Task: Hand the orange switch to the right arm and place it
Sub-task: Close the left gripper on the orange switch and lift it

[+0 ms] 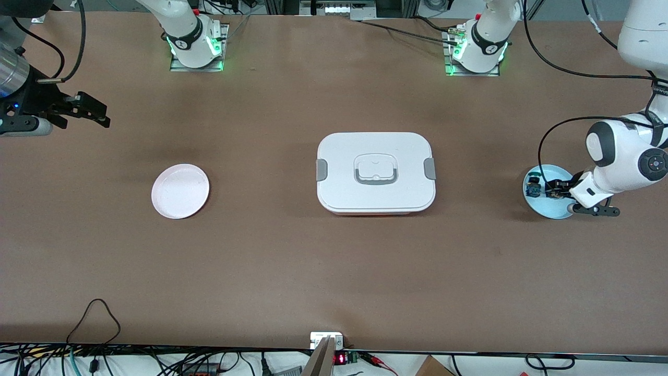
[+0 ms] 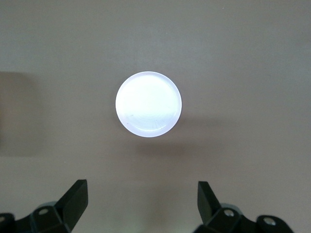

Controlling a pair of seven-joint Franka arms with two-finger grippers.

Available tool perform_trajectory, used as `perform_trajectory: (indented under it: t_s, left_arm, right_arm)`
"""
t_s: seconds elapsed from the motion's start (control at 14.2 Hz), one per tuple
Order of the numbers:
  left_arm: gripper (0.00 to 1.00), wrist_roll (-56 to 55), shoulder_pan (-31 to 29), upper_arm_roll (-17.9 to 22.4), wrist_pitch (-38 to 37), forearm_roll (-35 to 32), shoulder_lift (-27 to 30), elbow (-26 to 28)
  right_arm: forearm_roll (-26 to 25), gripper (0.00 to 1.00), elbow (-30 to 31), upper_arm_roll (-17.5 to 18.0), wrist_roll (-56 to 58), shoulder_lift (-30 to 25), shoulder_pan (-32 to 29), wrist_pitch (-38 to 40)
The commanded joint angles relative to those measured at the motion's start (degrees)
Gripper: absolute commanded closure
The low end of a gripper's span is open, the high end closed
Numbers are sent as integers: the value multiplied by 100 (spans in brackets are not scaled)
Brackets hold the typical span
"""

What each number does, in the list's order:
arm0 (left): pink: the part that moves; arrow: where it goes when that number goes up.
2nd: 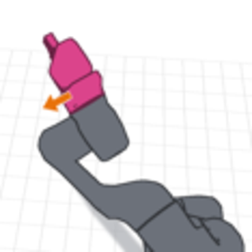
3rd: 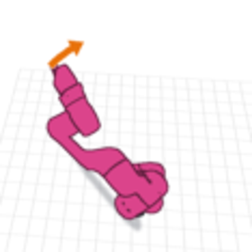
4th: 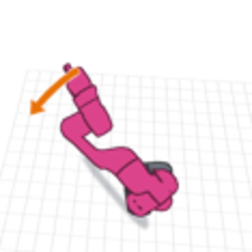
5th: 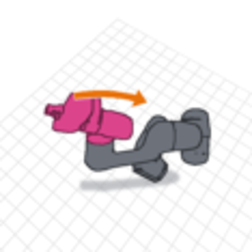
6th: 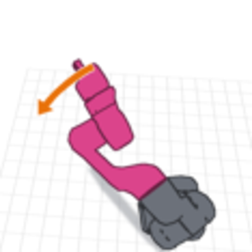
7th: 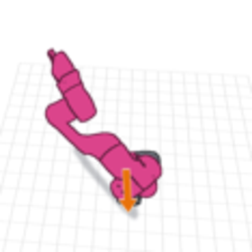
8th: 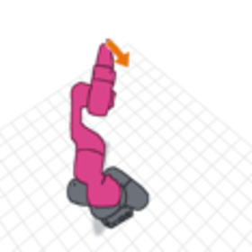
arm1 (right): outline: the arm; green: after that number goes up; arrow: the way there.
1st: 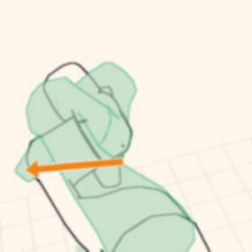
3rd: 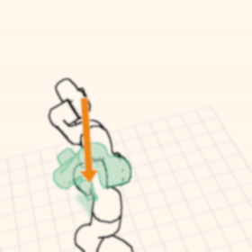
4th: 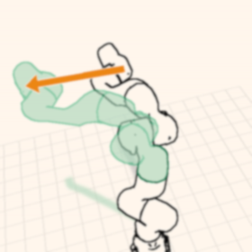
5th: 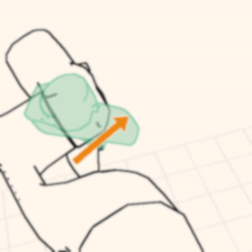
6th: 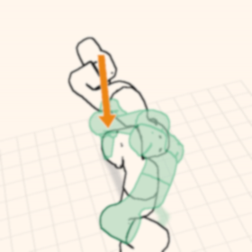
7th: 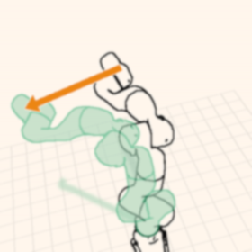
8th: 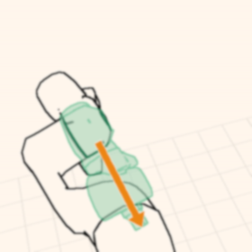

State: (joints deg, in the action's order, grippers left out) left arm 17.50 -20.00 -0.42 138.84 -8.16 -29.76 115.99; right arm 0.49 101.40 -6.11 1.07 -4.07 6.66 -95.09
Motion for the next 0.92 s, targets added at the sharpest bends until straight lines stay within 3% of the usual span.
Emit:
perform_trajectory:
  t_s: [0.0, 0.21, 0.28, 0.49, 0.85]
  left_arm:
    - [36, 130, -66, -63, 73, -45, -3, 21]
    - [66, 148, -66, -63, 12, -45, -12, -14]
    - [71, 148, -66, -63, 3, -45, -4, -23]
    - [74, 139, -40, -81, -251, -45, 189, -128]
    - [75, 454, -75, -528, -1639, -45, 480, -1032]
  right_arm:
    - [-14, 0, -120, 31, 43, 55, -60, 69]
    - [-14, 0, -120, 31, 43, 55, -60, 70]
    - [-14, 0, -120, 23, 43, 64, -60, 69]
    - [-14, 0, -120, 23, 43, 55, -51, 78]
    - [-14, 0, -120, 31, 25, 64, -51, 78]
